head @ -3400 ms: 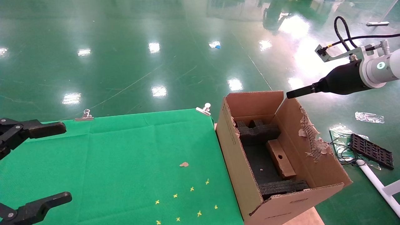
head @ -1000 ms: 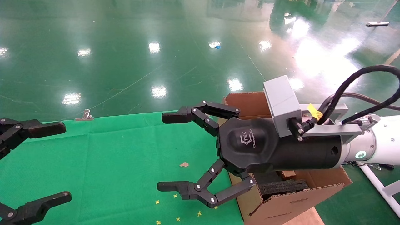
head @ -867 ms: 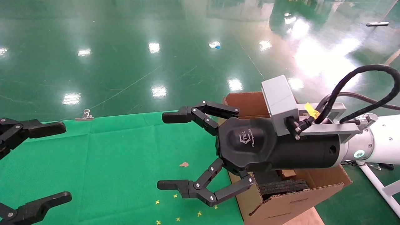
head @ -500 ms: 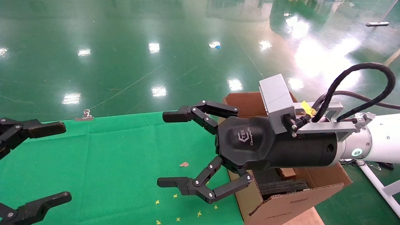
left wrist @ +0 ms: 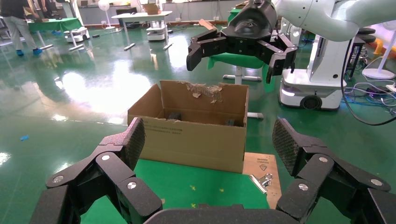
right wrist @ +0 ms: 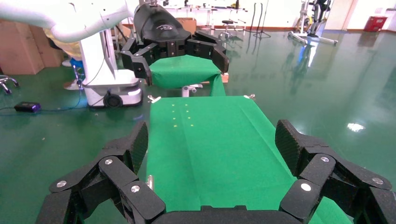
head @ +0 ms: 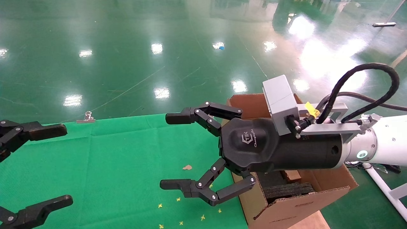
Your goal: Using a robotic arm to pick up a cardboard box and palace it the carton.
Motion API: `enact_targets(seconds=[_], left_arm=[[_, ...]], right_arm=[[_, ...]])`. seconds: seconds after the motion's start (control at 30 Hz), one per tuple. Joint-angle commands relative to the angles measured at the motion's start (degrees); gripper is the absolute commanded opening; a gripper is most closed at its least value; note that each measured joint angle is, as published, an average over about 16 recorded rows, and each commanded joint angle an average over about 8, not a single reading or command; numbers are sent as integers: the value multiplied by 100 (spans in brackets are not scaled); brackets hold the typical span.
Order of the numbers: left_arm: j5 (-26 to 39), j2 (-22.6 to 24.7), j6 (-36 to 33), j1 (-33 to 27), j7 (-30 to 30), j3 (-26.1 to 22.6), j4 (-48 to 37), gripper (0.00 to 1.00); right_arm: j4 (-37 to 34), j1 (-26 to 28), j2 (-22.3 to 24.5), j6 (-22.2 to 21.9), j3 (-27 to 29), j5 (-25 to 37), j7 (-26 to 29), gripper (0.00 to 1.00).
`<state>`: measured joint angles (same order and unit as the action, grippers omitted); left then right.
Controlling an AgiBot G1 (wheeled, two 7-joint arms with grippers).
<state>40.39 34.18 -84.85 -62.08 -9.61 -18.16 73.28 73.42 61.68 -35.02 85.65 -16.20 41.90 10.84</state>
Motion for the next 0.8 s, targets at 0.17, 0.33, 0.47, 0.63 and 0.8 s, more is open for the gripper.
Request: enact_targets(seconds=[0.17,0.33,0.47,0.63,0.8], left_arm=[[0,0,0,0,0,0,0,100],[0,0,0,0,0,0,0,100],[1,0,0,0,0,0,0,100],[1,0,0,0,0,0,0,100],[1,0,0,0,0,0,0,100]], right_arm=[[-6,6,-2,-2,-7,2,3,100],[-9,8,-3,-3,-10,4,4,100],[-10,9,-3,-5,-11,5,5,100],[-12,11,-3,-6,-13,6,5,100],[-14,12,-3,-7,-15,7,5,100]])
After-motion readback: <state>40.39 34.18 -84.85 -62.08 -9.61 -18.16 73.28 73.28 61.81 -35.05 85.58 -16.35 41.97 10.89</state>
